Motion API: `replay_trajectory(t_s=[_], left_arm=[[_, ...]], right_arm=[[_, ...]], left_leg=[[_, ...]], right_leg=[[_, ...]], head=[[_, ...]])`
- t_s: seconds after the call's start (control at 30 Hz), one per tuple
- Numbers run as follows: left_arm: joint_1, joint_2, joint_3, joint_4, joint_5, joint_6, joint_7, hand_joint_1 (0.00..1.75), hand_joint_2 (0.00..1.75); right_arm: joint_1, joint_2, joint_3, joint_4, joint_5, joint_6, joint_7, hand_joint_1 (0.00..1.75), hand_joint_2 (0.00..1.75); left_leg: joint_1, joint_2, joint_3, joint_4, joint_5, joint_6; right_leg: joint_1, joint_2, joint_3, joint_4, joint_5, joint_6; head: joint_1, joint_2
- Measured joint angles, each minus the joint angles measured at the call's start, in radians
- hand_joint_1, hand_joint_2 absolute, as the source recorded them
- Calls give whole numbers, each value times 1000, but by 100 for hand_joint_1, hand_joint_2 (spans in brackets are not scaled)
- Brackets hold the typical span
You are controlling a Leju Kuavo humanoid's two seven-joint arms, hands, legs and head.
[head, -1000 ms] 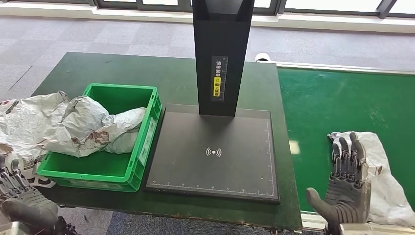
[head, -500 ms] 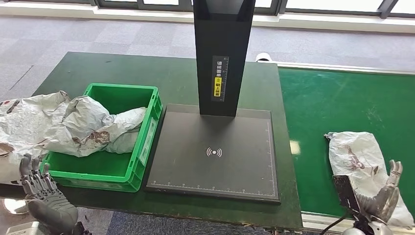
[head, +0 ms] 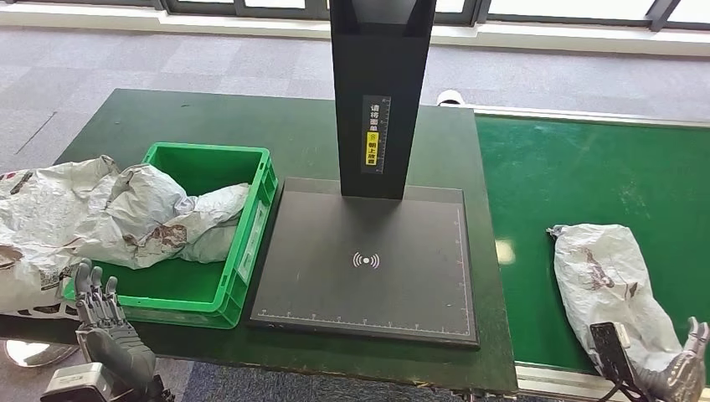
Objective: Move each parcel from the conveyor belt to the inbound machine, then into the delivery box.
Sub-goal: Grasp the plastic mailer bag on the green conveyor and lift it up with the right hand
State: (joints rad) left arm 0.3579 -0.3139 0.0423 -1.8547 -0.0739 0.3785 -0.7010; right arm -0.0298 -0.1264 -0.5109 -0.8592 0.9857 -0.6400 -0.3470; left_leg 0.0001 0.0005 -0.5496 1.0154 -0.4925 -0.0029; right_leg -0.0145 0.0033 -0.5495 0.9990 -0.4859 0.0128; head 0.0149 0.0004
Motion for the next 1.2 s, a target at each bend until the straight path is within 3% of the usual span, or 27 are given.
replay_trajectory(t_s=[0.2, 0.43, 0.8, 0.93, 1.2], left_arm=[[-9, 13, -17, 27, 7, -26, 0, 0, 0], [-12, 36, -56, 62, -9, -28, 0, 0, 0], [-11, 41, -64, 110, -35, -28, 0, 0, 0], [-6, 41, -64, 112, -40, -28, 0, 0, 0], [-7, 41, -64, 128, -40, -32, 0, 0, 0]], right_arm=[[-20, -7, -26, 59, 33, 20, 3, 0, 175], [-49, -14, -65, 188, 105, 74, 127, 0, 175], [-134, 6, -80, 322, 166, 154, 103, 0, 175], [-154, 11, -80, 344, 146, 174, 79, 175, 175], [-157, 11, -88, 348, 14, 209, -49, 175, 175]], left_leg=[[0, 0, 0, 0, 0, 0], [0, 0, 0, 0, 0, 0], [1, 7, -3, 0, -3, 1], [1, 8, -2, 0, -4, 1], [1, 10, 6, 0, -2, 3]], right_leg=[[0, 0, 0, 0, 0, 0], [0, 0, 0, 0, 0, 0], [1, 5, 4, 0, 0, 0], [1, 6, 5, -1, -1, 0], [1, 8, 6, -1, 2, 2]], head=[[0, 0], [0, 0], [0, 0], [0, 0], [0, 0]])
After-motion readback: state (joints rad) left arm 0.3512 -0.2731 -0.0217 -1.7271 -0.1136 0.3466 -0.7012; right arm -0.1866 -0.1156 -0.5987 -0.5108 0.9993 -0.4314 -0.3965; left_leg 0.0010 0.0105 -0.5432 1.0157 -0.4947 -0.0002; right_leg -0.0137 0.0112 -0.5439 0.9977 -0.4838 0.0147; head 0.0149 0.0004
